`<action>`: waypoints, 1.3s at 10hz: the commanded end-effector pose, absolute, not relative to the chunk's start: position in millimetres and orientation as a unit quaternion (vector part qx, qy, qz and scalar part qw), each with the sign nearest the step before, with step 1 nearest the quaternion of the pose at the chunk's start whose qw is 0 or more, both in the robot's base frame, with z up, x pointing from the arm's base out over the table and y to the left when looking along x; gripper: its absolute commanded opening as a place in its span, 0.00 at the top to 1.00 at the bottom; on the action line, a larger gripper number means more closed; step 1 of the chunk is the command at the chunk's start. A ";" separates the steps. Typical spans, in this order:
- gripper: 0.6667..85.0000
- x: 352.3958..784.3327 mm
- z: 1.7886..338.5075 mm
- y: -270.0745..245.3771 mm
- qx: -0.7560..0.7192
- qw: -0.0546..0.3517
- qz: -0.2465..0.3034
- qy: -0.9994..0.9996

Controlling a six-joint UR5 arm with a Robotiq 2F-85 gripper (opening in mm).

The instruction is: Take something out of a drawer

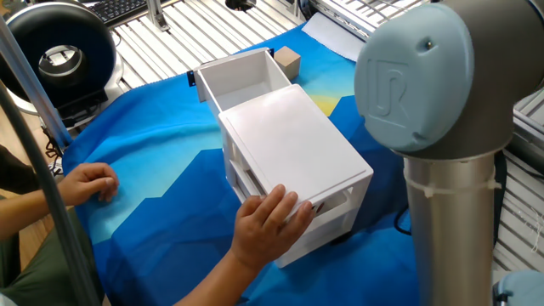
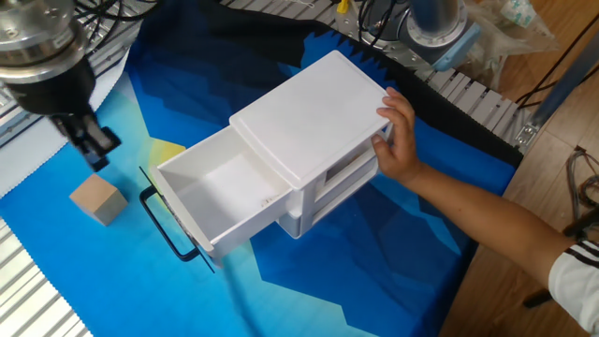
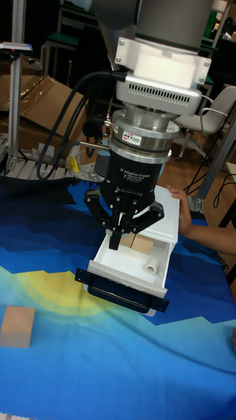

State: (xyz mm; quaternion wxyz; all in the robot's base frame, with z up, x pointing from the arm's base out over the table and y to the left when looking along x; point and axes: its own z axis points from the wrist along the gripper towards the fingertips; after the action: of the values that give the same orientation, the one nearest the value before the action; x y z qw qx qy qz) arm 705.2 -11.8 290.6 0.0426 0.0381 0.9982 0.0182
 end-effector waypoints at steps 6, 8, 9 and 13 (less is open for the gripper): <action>1.00 692.9 304.3 -2.3 0.012 0.062 0.024 0.998; 1.00 643.8 330.0 0.2 0.026 0.069 0.031 0.997; 1.00 635.7 333.7 -4.9 0.029 0.074 0.028 0.996; 1.00 622.1 309.2 -22.7 0.030 0.053 0.016 0.998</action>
State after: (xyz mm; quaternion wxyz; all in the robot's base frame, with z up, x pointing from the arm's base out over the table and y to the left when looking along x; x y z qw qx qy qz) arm 635.9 -17.1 317.2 0.0617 0.0298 0.9975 0.0177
